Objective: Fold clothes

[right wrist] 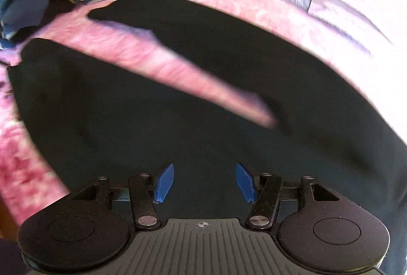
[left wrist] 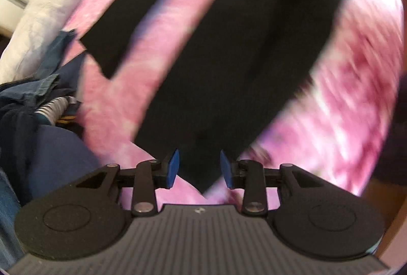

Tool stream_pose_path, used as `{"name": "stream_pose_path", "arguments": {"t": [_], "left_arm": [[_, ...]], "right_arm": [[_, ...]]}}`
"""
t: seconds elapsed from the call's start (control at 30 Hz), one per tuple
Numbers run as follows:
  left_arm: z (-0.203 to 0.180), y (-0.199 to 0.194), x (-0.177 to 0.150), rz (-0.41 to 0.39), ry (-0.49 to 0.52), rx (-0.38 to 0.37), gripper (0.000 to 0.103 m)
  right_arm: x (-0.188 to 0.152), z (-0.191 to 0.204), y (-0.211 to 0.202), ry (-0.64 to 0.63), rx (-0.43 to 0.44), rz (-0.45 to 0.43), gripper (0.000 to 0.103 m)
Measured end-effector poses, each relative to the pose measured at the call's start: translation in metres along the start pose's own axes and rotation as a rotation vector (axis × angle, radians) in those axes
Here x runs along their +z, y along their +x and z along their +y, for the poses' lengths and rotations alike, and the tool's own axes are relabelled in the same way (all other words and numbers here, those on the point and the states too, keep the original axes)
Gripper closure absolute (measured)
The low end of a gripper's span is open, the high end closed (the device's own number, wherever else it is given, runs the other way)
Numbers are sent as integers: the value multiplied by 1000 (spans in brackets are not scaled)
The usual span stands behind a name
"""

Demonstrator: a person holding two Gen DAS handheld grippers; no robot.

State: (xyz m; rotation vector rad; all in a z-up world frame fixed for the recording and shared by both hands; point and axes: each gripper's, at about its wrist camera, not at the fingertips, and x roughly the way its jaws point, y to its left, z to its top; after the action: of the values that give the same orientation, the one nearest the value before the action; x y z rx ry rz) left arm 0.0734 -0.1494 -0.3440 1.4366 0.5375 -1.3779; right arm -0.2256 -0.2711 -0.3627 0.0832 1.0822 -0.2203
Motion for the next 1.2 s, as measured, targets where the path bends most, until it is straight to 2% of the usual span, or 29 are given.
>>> {"name": "stream_pose_path", "arguments": {"t": [0.07, 0.17, 0.23, 0.3, 0.4, 0.47, 0.5, 0.53, 0.67, 0.73, 0.8, 0.97, 1.1, 1.2], "left_arm": [[5, 7, -2, 4, -79, -22, 71], [43, 20, -6, -6, -366, -80, 71], [63, 28, -10, -12, -463, -83, 69], [78, 38, -14, -27, -514, -126, 65], [89, 44, -17, -92, -564, -197, 67], [92, 38, -18, -160, -596, -226, 78], [94, 35, -19, -189, -623, -252, 87], [99, 31, -20, -213, -660, -288, 90], [117, 28, -24, -264, -744, -328, 89], [125, 32, -25, -273, -751, -365, 74], [127, 37, -25, -270, -705, -414, 65], [115, 42, -28, -270, -562, -447, 62], [114, 43, -33, -302, -532, -463, 60], [111, 46, -31, -304, -496, -458, 56]], "right_arm": [[-8, 22, -6, 19, 46, -1, 45], [-3, 58, 1, -3, 130, -2, 45], [7, 78, 12, -30, 163, -11, 45], [18, 94, 20, -51, 191, -27, 45], [31, 113, 27, -96, 207, -49, 45], [41, 122, 32, -110, 208, -55, 45], [46, 126, 35, -112, 210, -58, 45], [49, 130, 37, -112, 217, -63, 45], [56, 149, 39, -167, 260, -81, 45], [57, 163, 42, -217, 285, -87, 45], [59, 180, 52, -283, 287, -93, 45], [75, 203, 90, -386, 275, -91, 45], [101, 190, 111, -304, 309, -81, 45], [120, 173, 116, -260, 265, -102, 45]]}}
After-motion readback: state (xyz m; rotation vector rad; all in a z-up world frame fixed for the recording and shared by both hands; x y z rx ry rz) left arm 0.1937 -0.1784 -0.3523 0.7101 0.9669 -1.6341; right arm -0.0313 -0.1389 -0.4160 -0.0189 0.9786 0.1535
